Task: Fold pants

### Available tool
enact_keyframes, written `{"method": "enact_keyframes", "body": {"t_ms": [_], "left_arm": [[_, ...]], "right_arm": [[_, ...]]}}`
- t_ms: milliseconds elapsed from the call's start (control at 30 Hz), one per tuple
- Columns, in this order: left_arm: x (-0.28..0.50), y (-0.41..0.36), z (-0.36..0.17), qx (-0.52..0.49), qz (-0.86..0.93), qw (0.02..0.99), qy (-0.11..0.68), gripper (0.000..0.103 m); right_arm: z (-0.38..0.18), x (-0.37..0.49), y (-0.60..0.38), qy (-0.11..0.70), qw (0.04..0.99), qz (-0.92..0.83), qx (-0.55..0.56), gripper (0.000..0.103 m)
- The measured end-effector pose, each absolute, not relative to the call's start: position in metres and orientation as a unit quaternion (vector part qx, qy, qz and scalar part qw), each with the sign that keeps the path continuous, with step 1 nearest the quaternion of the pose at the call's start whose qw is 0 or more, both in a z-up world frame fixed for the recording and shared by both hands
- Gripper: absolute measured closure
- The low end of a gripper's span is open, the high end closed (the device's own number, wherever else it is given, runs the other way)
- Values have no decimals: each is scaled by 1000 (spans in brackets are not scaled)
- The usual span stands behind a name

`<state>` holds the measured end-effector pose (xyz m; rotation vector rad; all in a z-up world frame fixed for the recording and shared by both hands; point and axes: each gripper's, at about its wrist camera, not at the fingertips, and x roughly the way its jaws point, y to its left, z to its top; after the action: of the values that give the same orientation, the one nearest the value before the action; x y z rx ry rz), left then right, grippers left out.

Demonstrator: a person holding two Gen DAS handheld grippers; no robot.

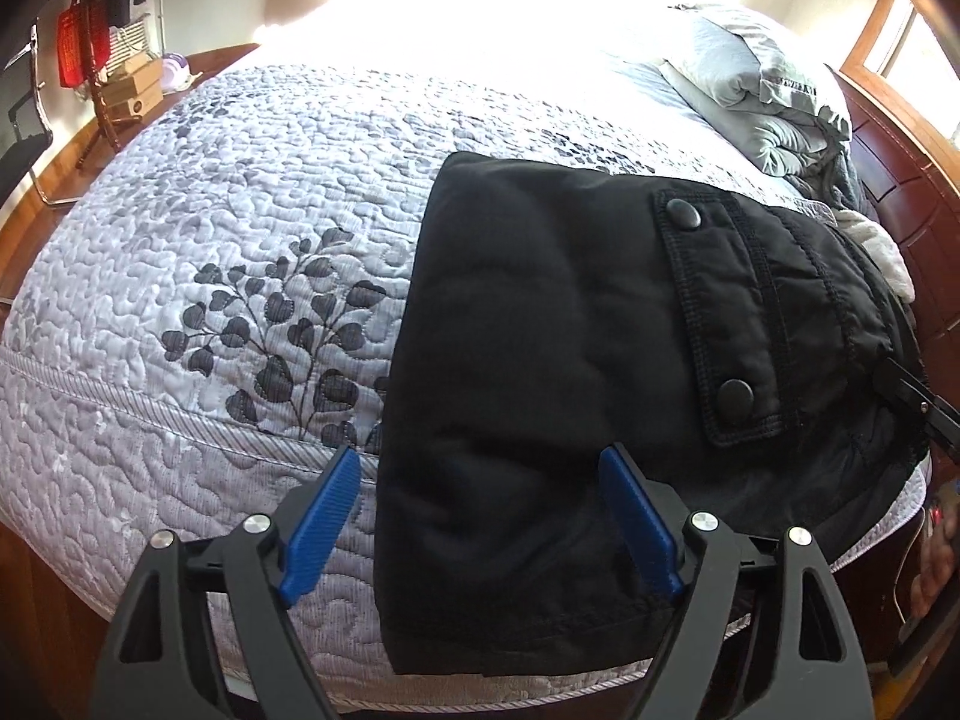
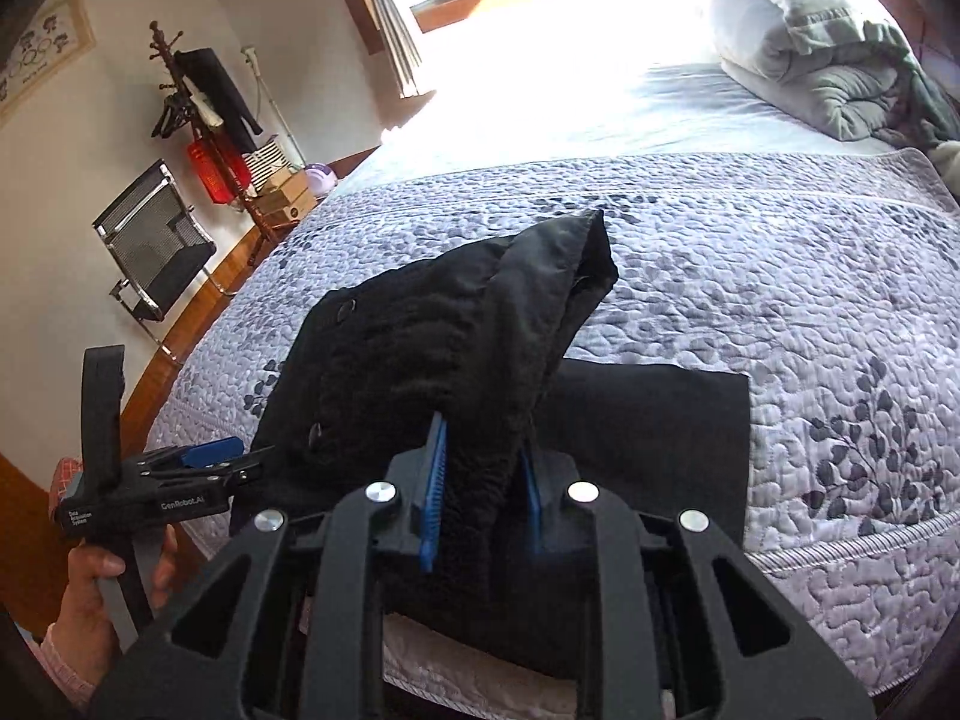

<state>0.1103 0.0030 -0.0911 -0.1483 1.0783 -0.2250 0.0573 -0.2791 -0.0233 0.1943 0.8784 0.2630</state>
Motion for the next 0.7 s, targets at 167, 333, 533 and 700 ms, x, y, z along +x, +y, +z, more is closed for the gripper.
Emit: {"method": "enact_keyframes", "body": {"t_ms": [167, 333, 533, 700], "left_arm": [[111, -20, -92, -52, -121, 848, 513, 20], [113, -41, -98, -32, -126, 846, 517, 20], [113, -46, -107, -11, -115, 849, 516, 20], [115, -47, -118, -5, -110, 846, 522, 19]], "right_arm": [[-34, 50, -312, 437, 890, 84, 101, 83], [-63, 50, -321, 462, 876, 76, 114, 82], [-100, 59, -327, 492, 862, 61, 108, 80], [-112, 60, -329, 508, 855, 54, 95, 58]]}}
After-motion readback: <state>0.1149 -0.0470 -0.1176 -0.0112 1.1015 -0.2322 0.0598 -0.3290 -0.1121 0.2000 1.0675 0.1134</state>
